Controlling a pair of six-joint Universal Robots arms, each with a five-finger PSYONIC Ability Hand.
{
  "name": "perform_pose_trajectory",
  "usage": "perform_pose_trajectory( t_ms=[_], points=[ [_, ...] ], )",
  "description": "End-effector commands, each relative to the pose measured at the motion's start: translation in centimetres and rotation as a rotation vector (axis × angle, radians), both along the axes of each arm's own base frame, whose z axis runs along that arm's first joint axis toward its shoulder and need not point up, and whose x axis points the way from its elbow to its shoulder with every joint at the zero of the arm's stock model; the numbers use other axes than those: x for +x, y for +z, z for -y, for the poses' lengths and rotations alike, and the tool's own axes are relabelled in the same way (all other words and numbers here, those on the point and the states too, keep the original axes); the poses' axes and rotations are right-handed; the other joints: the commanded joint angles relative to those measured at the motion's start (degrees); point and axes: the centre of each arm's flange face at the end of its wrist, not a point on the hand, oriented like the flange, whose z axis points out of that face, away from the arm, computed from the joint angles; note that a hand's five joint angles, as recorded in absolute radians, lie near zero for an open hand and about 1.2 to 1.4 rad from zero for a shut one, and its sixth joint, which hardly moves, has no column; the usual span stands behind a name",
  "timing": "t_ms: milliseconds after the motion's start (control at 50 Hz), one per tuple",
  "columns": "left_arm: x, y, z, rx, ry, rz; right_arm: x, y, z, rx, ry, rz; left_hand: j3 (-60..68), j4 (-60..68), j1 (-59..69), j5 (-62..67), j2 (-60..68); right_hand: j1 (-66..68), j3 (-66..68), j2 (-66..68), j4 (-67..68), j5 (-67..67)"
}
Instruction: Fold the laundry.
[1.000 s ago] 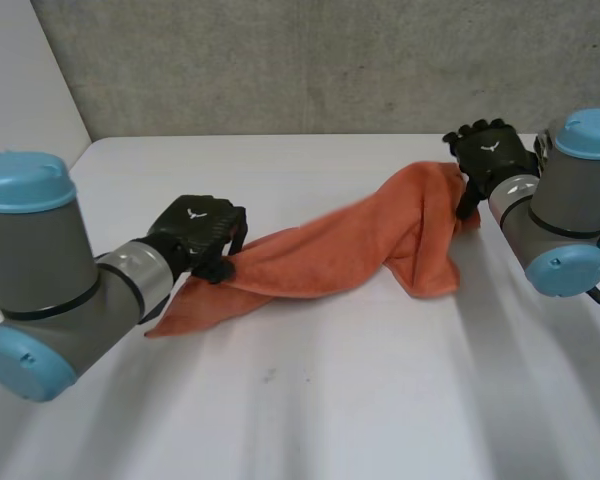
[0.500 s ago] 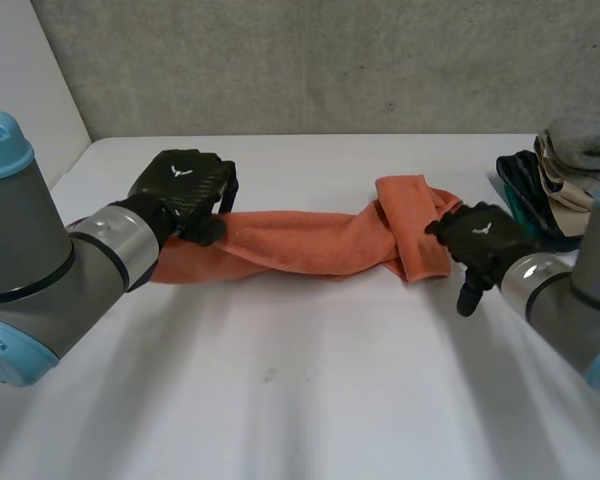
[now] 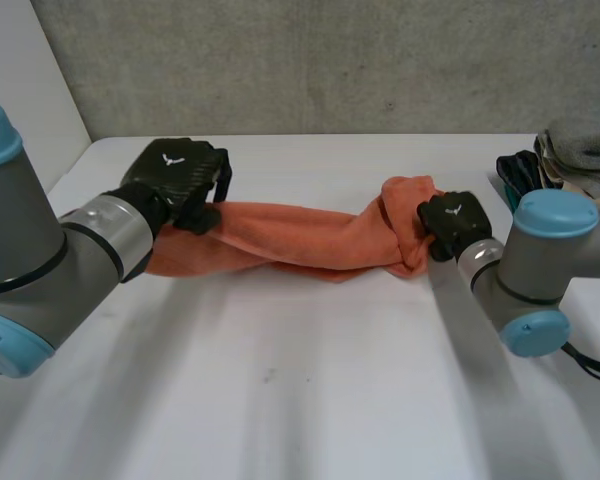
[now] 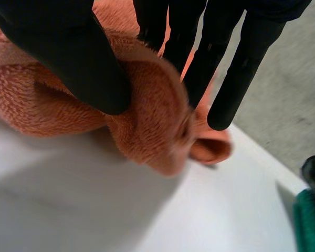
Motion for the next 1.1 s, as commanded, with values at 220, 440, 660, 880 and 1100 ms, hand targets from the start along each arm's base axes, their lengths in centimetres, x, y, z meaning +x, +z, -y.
perform_pose_trajectory(
  t_ms=[220, 440, 660, 880, 1100],
  points=[
    [6.3, 9.8, 0.7, -0.25, 0.197, -0.028, -9.3, 26.7, -5.5, -0.338, -0.142, -0.122, 11.9, 11.3, 13.9, 13.6, 11.6, 15.2, 12.4, 12.5, 12.0, 13.8],
    [6.0, 6.1, 1.5, -0.144, 0.153, 0.108, -8.2, 24.3, -6.1, -0.175, -0.072, -0.16, 11.9, 11.3, 13.9, 13.6, 11.6, 15.2, 12.4, 12.5, 12.0, 13.8],
    [3.0, 2.7, 8.4, -0.248, 0.107, 0.217, -5.4, 18.9, -0.1, -0.169, -0.121, -0.155, 11.9, 11.3, 13.9, 13.6, 11.6, 15.2, 12.4, 12.5, 12.0, 13.8],
    [1.9, 14.7, 12.4, -0.843, 0.234, -0.039, -3.3, 28.8, 3.7, -0.868, -0.245, 0.19, 11.9, 11.3, 13.9, 13.6, 11.6, 15.2, 12.4, 12.5, 12.0, 13.8],
    [2.9, 9.8, 10.0, -0.638, 0.24, 0.041, -3.2, 25.0, 2.8, -0.723, -0.191, 0.129, 11.9, 11.3, 13.9, 13.6, 11.6, 15.2, 12.4, 12.5, 12.0, 13.8]
  ],
)
